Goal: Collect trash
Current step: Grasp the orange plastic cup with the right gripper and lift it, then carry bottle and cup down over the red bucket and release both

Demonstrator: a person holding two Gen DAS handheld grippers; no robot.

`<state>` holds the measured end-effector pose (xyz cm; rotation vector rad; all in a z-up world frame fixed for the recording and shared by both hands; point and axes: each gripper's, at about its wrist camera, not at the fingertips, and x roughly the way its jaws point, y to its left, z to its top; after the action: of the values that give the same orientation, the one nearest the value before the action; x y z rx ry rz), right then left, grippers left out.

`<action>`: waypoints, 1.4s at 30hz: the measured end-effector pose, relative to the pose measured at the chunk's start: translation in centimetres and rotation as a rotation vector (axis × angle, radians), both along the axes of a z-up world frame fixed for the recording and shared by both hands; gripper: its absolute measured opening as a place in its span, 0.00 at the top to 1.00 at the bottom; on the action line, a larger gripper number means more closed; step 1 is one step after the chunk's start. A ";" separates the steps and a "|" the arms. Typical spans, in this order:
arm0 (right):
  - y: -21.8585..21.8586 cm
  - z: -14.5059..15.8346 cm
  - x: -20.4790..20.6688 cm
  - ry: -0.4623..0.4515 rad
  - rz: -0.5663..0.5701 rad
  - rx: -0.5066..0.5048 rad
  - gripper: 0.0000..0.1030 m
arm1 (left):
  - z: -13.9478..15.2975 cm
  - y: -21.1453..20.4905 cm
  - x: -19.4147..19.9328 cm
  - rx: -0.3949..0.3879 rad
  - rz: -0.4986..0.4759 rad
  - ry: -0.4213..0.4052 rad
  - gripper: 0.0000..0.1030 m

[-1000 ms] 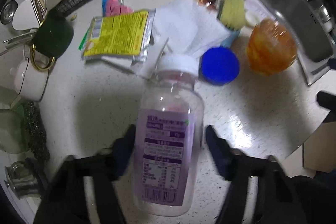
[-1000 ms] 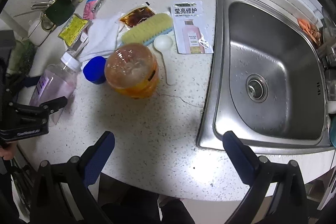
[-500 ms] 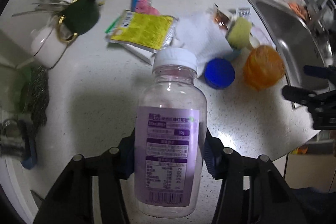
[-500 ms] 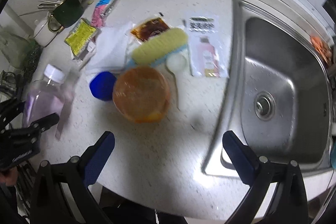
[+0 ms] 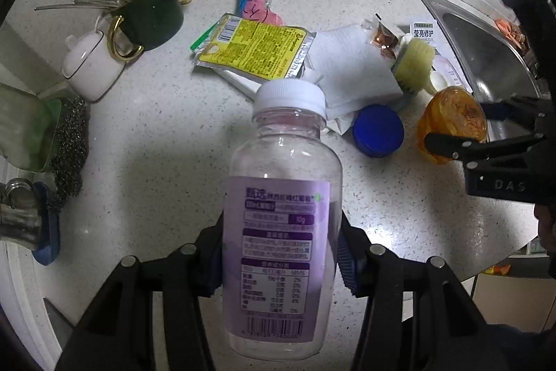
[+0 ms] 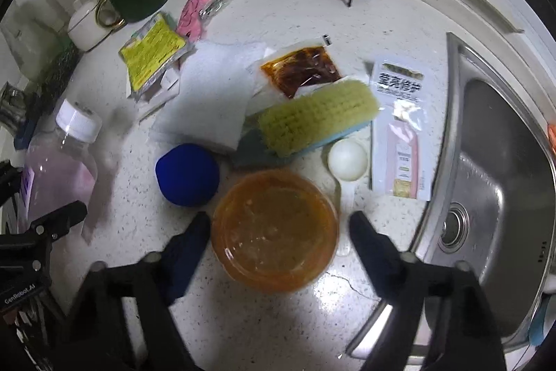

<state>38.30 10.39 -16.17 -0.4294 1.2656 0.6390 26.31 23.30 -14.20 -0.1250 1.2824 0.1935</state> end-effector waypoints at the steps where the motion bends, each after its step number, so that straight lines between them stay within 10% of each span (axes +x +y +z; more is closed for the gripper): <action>1: 0.0 -0.2 -0.1 0.011 0.006 0.002 0.37 | 0.1 -0.1 0.0 0.000 0.004 0.001 0.51; 25: -17.1 8.4 -13.6 -0.121 -0.173 0.199 0.37 | 9.0 -17.7 -10.5 0.035 -0.157 -0.138 0.51; 42: -27.3 8.5 -24.7 -0.128 -0.297 0.233 0.37 | 6.6 -28.6 -20.0 0.019 -0.282 -0.092 0.51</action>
<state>13.55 -16.92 -7.69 -0.0852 1.0907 0.4904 6.35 -5.32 -7.61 0.0634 1.1914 -0.0414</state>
